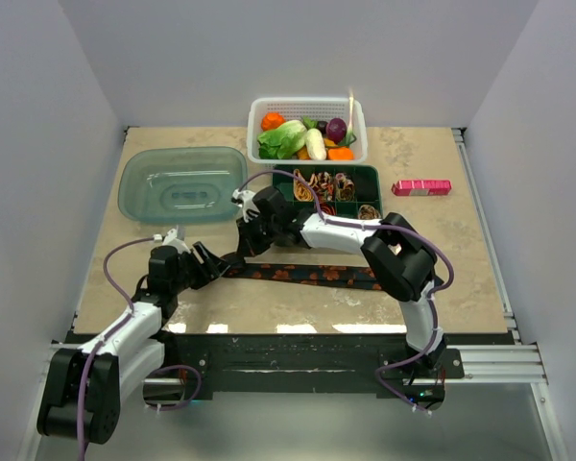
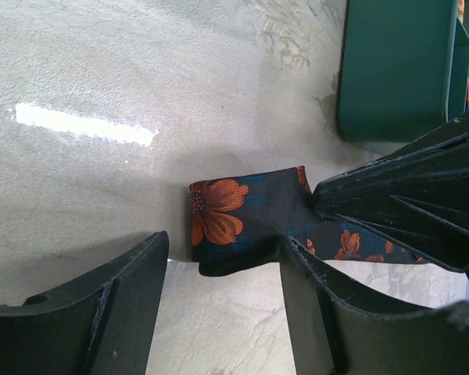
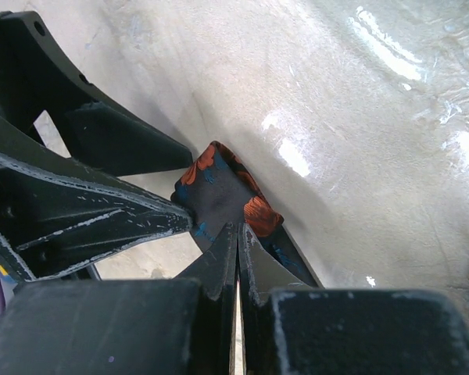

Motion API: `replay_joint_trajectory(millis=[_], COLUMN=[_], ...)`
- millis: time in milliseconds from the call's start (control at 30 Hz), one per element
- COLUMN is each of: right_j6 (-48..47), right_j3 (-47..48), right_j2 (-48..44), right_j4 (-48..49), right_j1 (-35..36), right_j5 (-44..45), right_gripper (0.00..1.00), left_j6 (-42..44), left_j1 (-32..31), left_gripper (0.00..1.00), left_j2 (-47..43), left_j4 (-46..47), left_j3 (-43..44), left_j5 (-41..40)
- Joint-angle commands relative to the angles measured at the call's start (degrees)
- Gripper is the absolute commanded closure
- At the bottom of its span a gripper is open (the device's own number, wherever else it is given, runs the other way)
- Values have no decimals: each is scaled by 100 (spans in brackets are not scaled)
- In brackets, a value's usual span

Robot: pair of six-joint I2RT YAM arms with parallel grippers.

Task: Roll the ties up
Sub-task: Roll the tie at the center of the board.

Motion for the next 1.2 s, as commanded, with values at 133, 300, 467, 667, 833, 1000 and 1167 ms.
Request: replay_joint_trajectory(millis=[133, 300, 467, 667, 833, 1000, 1167], right_j6=[-50, -24, 3, 81, 178, 213, 257], right_j3=[-252, -376, -516, -630, -709, -815, -894], right_j2=[-181, -119, -198, -102, -23, -40, -75], right_j4=[159, 195, 265, 353, 520, 546, 590], right_j1=[98, 98, 115, 133, 194, 212, 212], right_j5=[84, 102, 163, 172, 145, 181, 216], right_gripper=[100, 100, 100, 100, 100, 100, 100], left_j6=[48, -31, -119, -207, -303, -461, -681], left_j1=[32, 32, 32, 32, 32, 32, 33], left_gripper=[32, 30, 29, 34, 38, 44, 57], left_j2=[58, 304, 427, 638, 814, 1086, 1306], left_j4=[325, 536, 765, 879, 1194, 1617, 2311], left_j3=[-84, -128, -172, -172, -269, -418, -577], left_j5=[102, 155, 216, 331, 454, 638, 893])
